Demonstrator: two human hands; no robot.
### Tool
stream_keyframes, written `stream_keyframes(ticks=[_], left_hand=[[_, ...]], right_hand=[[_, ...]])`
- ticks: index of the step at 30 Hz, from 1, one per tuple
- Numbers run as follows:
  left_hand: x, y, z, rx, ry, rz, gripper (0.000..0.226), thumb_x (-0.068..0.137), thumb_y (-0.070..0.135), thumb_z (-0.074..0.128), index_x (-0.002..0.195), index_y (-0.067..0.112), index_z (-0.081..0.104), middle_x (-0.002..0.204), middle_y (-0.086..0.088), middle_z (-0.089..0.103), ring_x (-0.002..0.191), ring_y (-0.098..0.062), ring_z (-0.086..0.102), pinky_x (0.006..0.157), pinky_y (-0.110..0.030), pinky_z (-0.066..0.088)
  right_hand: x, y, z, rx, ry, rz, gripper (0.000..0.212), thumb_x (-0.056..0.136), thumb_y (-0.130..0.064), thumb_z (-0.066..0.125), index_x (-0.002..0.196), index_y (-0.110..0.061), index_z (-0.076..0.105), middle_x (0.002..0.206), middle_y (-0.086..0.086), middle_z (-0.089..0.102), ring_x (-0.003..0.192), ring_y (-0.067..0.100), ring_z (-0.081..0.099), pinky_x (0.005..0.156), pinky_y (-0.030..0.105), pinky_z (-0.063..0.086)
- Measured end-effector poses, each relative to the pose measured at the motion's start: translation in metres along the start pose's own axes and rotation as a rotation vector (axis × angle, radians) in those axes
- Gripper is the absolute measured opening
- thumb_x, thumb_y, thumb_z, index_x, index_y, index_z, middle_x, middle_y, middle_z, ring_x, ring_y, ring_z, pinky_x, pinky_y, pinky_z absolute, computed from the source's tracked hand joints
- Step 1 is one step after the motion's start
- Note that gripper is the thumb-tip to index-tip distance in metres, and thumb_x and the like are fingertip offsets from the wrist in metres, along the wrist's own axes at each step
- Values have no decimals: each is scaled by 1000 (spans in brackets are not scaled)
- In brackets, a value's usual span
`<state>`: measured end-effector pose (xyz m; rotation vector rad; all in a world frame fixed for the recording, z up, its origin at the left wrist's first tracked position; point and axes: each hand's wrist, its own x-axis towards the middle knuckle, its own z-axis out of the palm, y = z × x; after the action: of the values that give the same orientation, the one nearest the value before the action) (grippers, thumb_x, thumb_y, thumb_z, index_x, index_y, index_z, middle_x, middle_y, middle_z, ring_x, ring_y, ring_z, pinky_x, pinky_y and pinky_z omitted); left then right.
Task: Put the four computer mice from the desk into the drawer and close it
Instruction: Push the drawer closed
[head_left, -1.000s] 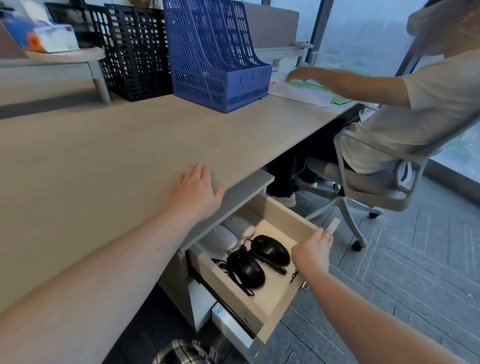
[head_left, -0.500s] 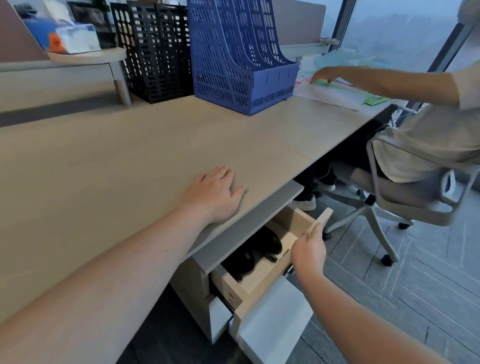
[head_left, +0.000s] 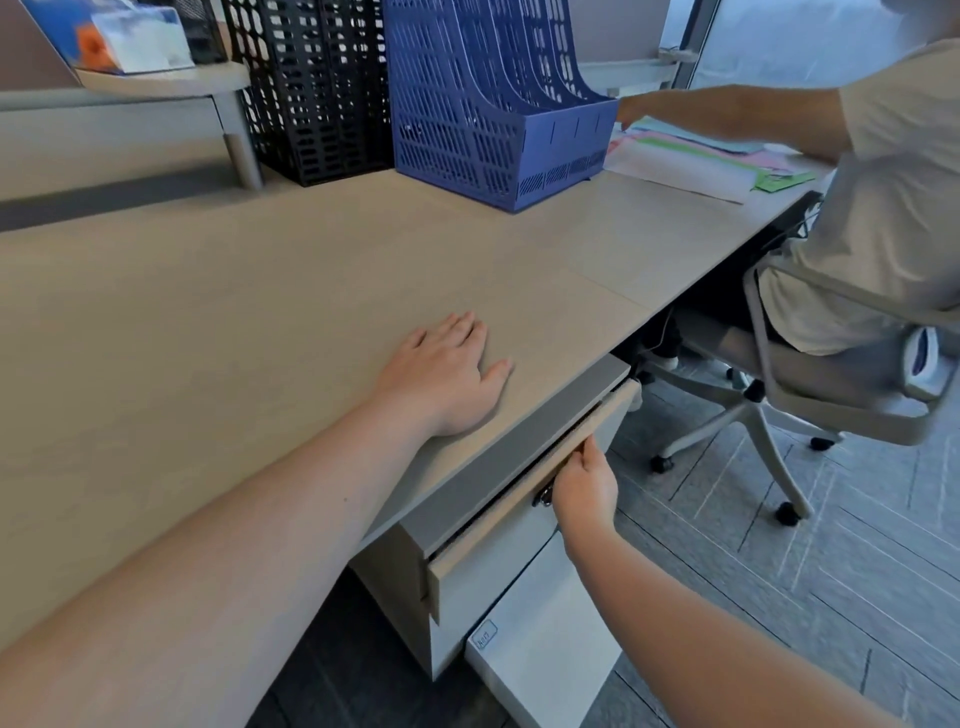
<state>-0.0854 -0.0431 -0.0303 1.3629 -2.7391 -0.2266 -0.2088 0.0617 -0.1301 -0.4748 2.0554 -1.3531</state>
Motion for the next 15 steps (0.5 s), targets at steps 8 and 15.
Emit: stream_keyframes(ticks=[8, 15], left_hand=[[1, 1, 1, 3, -9, -10, 68, 95, 55, 14, 152, 18, 7, 161, 3, 1, 147, -11, 0, 120, -38, 4], [0, 3, 0, 12, -22, -16, 67, 96, 54, 15, 152, 18, 6, 161, 4, 1, 147, -10, 0, 119, -37, 3]], right_hand=[[4, -5, 15, -86, 7, -8, 24, 85, 4, 24, 91, -9, 43, 63, 3, 42, 53, 19, 35, 53, 32, 31], [7, -3, 24, -56, -26, 41, 62, 78, -2, 27, 132, -27, 42, 98, 6, 63, 73, 24, 50, 67, 36, 44]])
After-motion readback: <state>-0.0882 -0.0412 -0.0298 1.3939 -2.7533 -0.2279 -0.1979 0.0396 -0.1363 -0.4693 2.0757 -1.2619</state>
